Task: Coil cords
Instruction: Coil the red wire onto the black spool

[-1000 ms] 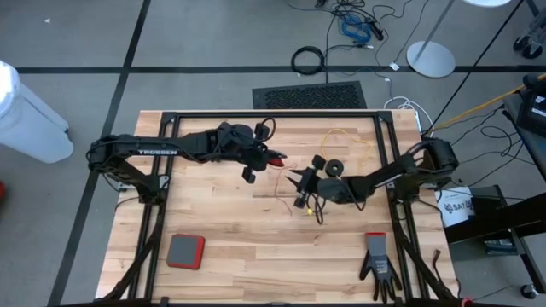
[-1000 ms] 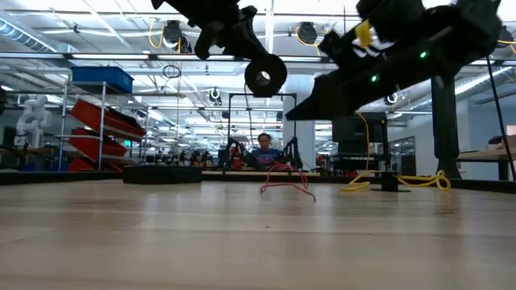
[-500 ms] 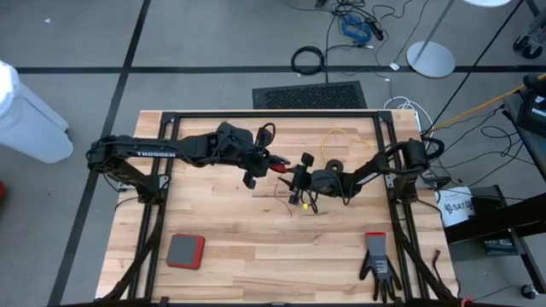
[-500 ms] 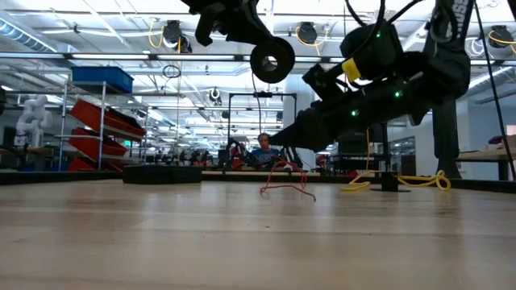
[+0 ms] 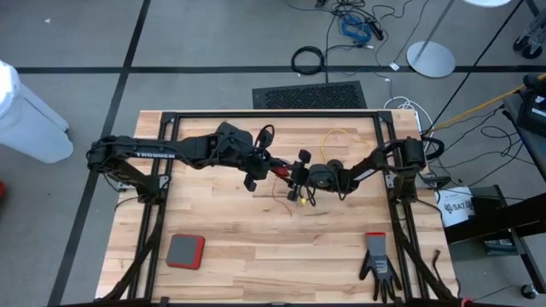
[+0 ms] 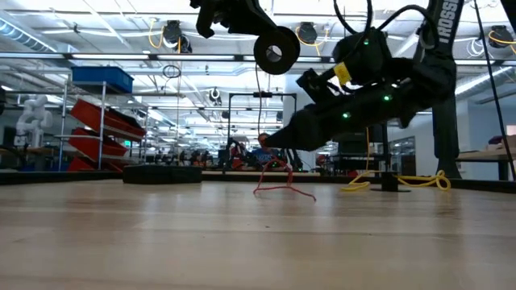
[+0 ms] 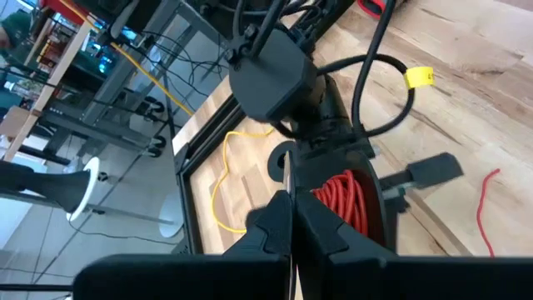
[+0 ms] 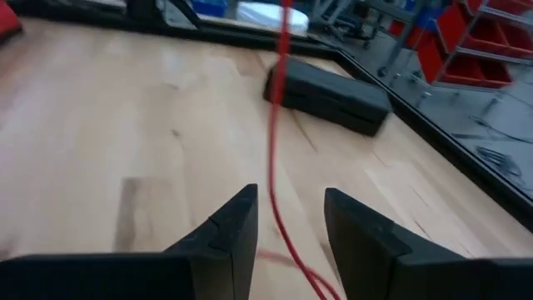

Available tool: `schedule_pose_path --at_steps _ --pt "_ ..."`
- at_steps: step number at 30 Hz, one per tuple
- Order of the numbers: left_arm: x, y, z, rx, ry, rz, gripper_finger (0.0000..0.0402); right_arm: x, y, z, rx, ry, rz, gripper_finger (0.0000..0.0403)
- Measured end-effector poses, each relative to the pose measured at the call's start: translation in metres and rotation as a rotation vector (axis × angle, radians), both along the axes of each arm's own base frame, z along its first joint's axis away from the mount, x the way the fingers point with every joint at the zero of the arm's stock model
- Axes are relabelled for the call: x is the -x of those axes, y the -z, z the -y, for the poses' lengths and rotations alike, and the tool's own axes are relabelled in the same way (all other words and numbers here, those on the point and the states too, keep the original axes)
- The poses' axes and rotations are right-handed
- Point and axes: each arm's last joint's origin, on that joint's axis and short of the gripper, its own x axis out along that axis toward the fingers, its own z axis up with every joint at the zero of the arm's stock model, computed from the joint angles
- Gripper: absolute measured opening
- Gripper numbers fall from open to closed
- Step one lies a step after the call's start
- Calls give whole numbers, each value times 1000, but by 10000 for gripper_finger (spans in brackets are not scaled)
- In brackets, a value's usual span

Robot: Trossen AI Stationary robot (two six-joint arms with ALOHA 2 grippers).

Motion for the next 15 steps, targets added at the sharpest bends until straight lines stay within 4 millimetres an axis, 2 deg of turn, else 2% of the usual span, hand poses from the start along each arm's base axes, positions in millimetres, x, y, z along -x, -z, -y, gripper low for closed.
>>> schedule_pose_path --at_steps 7,15 --pt "0 0 0 7 -3 -3 1 -20 4 4 11 1 -19 126" --pt "1 1 0 11 -4 -13 1 -20 8 6 1 32 -30 75"
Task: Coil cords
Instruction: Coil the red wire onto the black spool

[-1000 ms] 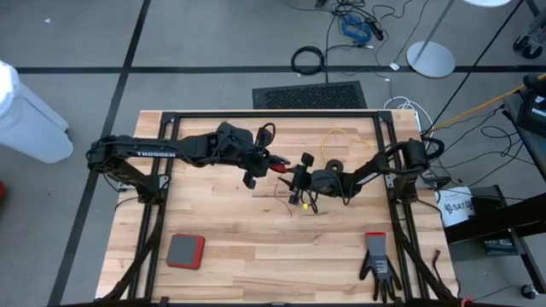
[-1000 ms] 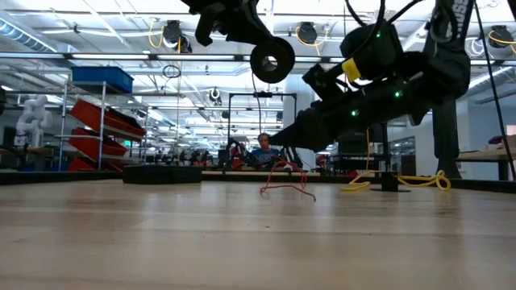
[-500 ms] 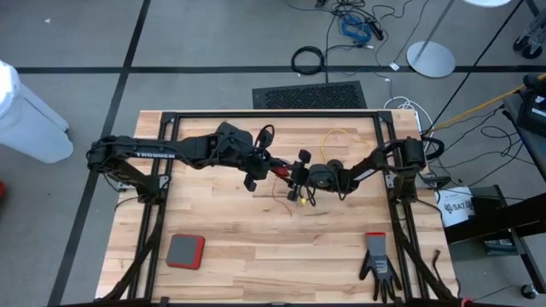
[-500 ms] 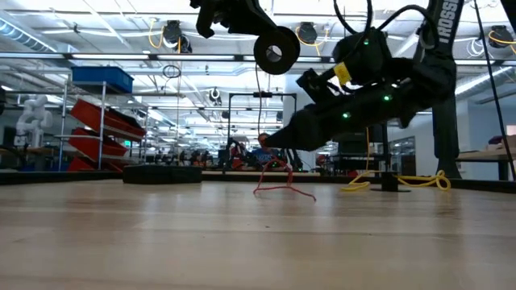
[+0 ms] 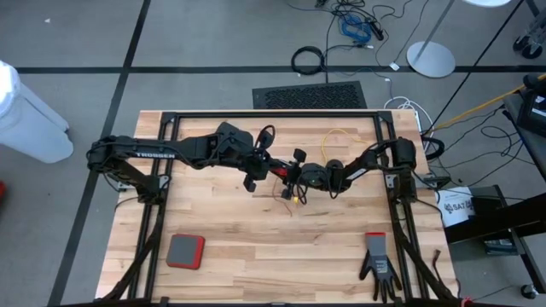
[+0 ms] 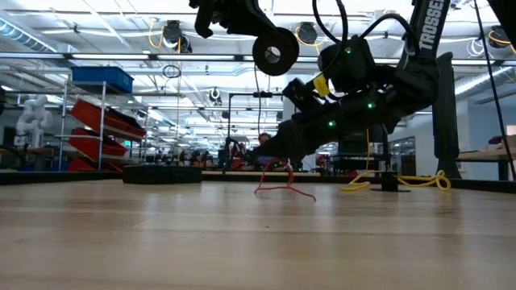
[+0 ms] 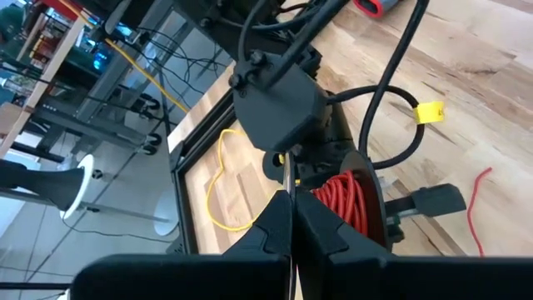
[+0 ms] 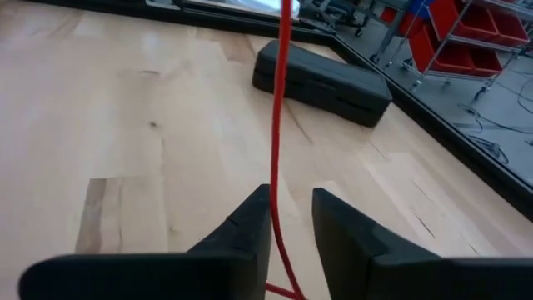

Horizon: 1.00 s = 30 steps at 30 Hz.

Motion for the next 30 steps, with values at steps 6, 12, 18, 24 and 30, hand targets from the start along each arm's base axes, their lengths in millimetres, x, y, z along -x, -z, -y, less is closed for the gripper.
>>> schedule_pose_path --at_steps 6,12,18,24,30 --pt "0 1 0 1 0 -9 1 0 0 -3 3 -14 -16 66" --pt "1 2 0 9 -4 -26 1 0 2 -7 -4 -22 -31 65" --pt "1 2 0 10 -4 -26 1 0 2 -6 -10 -17 -30 40" --pt "2 4 0 14 -6 -48 1 1 2 -6 -10 -17 -34 4" --pt "5 9 -1 17 -10 -106 1 2 6 -6 -35 -9 -67 1"
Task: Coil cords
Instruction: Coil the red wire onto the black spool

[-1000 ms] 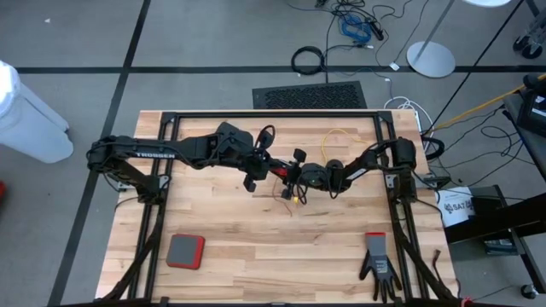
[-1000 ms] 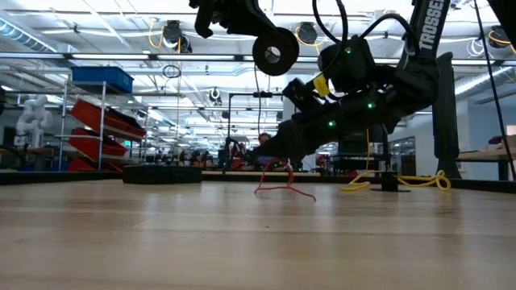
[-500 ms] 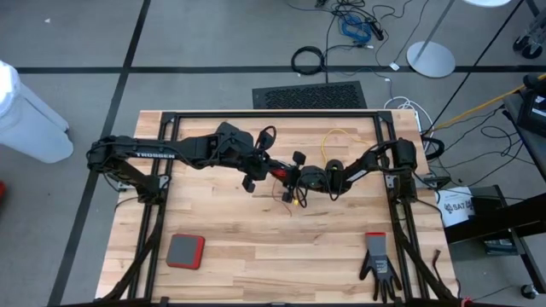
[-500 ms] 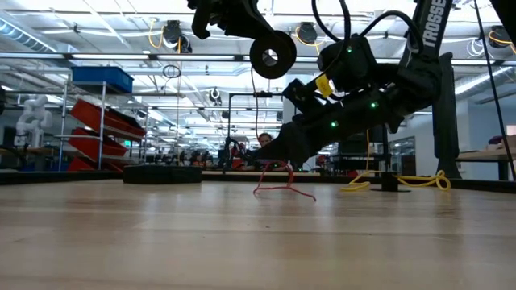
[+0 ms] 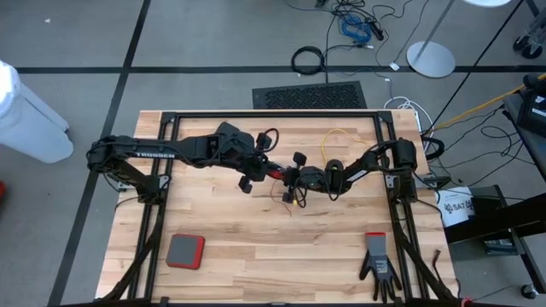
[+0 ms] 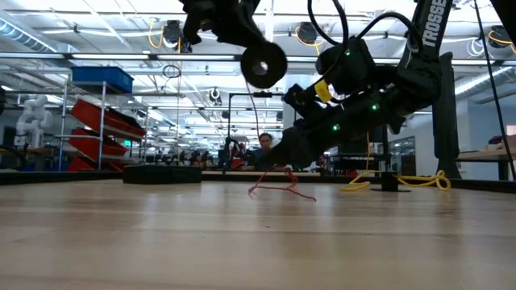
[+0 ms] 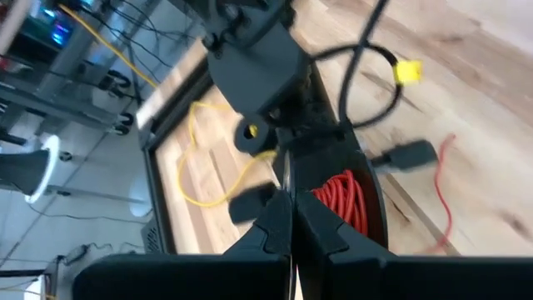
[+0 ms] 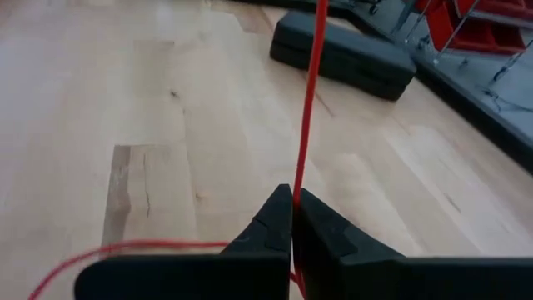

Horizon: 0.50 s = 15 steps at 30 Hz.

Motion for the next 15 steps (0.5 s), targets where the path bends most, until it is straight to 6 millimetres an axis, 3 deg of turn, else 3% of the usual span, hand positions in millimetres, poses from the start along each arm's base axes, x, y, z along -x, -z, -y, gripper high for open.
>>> schedule_pose_path --at_steps 8,15 --pt "13 13 -20 23 -65 -177 1 2 -6 -9 -51 -6 -9 0" --pt "18 16 -35 57 -94 -210 1 5 -33 -20 -72 -28 40 0"
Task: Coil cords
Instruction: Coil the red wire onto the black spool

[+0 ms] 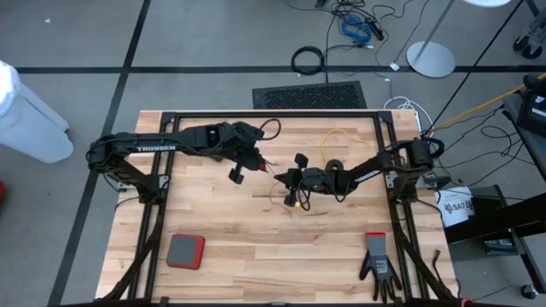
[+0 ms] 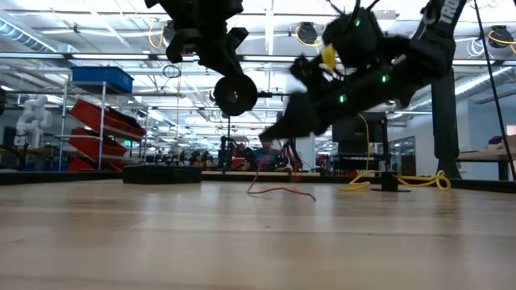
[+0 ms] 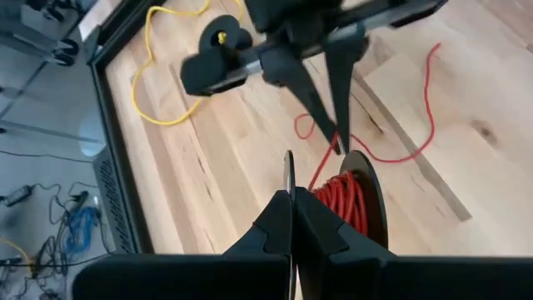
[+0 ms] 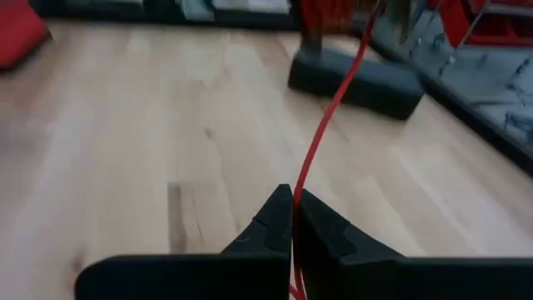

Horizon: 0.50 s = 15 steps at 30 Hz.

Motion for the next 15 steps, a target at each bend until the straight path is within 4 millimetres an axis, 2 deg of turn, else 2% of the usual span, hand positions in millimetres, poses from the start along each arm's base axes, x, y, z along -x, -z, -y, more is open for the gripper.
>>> schedule_pose_path --at_steps 7,15 --pt "-20 14 -5 -36 -28 34 1 5 -34 -9 -1 -27 106 0" --pt "-54 30 -10 -141 -106 175 1 9 -43 -20 48 72 132 0"
